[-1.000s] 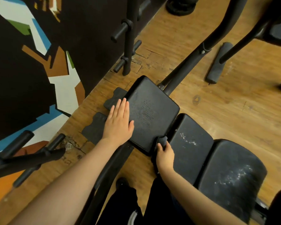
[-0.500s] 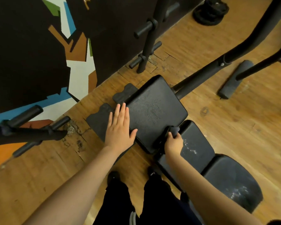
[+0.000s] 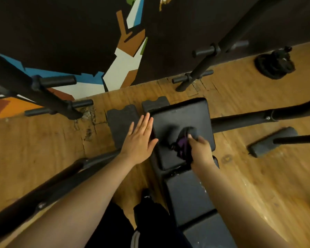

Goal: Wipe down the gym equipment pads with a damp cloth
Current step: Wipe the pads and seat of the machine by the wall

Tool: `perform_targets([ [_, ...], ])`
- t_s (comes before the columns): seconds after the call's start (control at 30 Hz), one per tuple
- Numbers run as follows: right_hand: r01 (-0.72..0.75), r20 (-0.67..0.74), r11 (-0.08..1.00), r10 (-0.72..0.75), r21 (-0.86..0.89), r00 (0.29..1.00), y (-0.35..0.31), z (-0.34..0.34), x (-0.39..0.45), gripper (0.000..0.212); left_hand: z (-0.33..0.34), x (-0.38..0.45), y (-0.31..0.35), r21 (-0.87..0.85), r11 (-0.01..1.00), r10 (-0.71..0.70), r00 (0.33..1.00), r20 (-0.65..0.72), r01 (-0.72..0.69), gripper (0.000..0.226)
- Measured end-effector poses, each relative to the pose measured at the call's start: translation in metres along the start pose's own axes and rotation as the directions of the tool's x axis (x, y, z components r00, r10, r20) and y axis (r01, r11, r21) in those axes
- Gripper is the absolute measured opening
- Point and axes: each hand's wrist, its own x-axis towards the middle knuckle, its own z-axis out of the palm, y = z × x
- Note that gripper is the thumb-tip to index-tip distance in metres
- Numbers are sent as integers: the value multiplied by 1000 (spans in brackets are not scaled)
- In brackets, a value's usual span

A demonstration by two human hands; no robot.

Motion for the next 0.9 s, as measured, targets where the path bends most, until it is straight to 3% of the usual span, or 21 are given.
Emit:
perform_targets([
  [0.03,215,14,969,-215,-123,976,-15,11,4,13,1,-3,1,-5,1000,-15,1000,18,15,73],
  [0.07,421,85,871,-413,-254,907,-29,23,10,15,2,-5,1,-8,1000,-30,999,29,30,76],
  [0.13,716,377,513,-617,-473,691,-51,47,33,39,5,-8,-2,-22,998,-57,997,47,58,84],
  [0.17,783,541,314,-584,-536,605,-57,60,46,46,6,-11,-4,-39,996,-72,996,55,74,88],
  [0.23,821,765,-32,-386,-570,516,-55,79,63,50,11,-19,-11,-81,990,-110,991,69,116,95],
  [0.3,817,878,-344,-301,-464,372,-39,86,73,50,14,-28,-18,-110,980,-154,984,89,163,100],
  [0.33,791,905,-451,-301,-414,302,-33,85,72,50,15,-32,-21,-112,978,-166,982,94,177,102],
  [0.43,750,960,-599,-186,-280,210,-16,66,58,54,13,-41,-33,-99,980,-166,982,91,175,106],
  [0.53,700,945,-706,147,-107,293,14,43,36,58,9,-44,-42,-99,985,-133,989,68,139,108],
  [0.6,670,899,-739,243,-72,365,21,38,29,59,8,-45,-45,-79,990,-112,992,51,115,109],
  [0.63,661,901,-749,253,-49,353,18,40,32,58,8,-45,-46,-67,992,-103,993,55,106,109],
  [0.73,586,966,-810,136,-20,221,-3,64,52,51,10,-46,-45,-41,995,-88,992,88,92,107],
  [0.83,581,949,-768,-113,-271,294,-19,87,56,42,14,-48,-41,-38,993,-105,989,101,109,106],
  [0.9,563,929,-767,-117,-309,352,-4,79,53,51,13,-50,-39,-36,995,-93,989,113,97,106],
])
